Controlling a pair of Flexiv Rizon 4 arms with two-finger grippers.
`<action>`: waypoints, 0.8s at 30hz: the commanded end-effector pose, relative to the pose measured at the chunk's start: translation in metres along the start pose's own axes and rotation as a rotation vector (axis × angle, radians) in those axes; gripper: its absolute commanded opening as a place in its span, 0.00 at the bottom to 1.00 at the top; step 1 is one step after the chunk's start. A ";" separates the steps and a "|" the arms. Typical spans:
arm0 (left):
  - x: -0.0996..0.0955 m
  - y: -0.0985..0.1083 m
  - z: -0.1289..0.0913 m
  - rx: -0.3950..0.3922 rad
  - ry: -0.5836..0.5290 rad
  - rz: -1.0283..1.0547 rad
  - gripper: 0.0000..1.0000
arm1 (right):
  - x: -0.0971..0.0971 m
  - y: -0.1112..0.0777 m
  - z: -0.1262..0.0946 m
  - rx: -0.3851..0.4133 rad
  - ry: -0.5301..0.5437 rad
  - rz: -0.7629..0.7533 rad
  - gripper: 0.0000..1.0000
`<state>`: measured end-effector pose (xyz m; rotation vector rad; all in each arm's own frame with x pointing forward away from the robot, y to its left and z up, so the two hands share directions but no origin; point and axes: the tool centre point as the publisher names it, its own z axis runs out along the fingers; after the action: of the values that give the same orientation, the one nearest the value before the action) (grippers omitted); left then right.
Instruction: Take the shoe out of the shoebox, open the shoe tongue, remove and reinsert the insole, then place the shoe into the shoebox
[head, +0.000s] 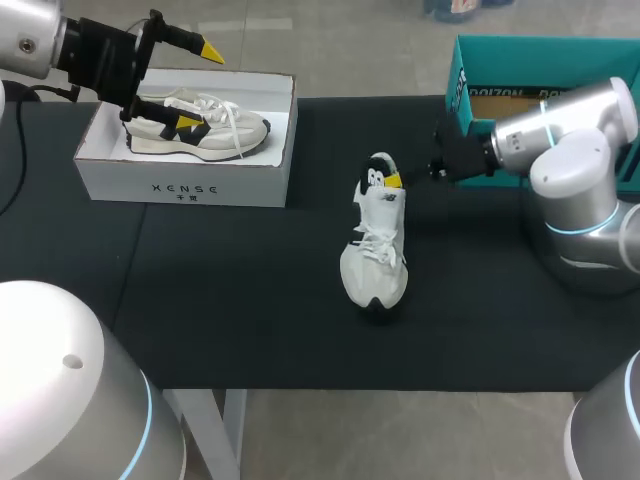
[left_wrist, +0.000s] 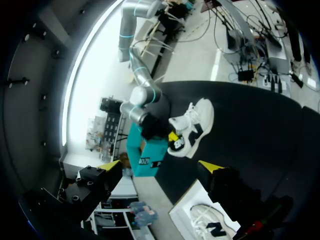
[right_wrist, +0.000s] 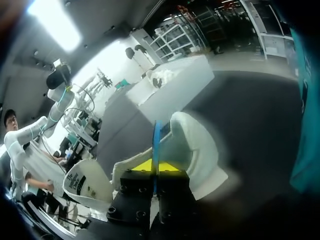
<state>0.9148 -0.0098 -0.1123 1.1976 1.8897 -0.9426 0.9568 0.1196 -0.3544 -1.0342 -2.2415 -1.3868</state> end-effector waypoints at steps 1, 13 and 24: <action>0.000 -0.001 0.000 -0.001 0.003 0.000 1.00 | 0.007 -0.013 0.006 0.004 0.004 0.008 0.00; 0.000 -0.001 0.000 -0.001 0.003 0.000 1.00 | 0.005 -0.006 0.007 0.006 -0.010 -0.002 0.29; 0.000 -0.001 0.000 -0.001 0.003 0.000 1.00 | -0.004 0.020 -0.001 -0.011 -0.030 -0.044 0.18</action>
<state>0.9148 -0.0098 -0.1123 1.1976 1.8897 -0.9426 0.9702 0.1207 -0.3435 -1.0205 -2.2899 -1.4240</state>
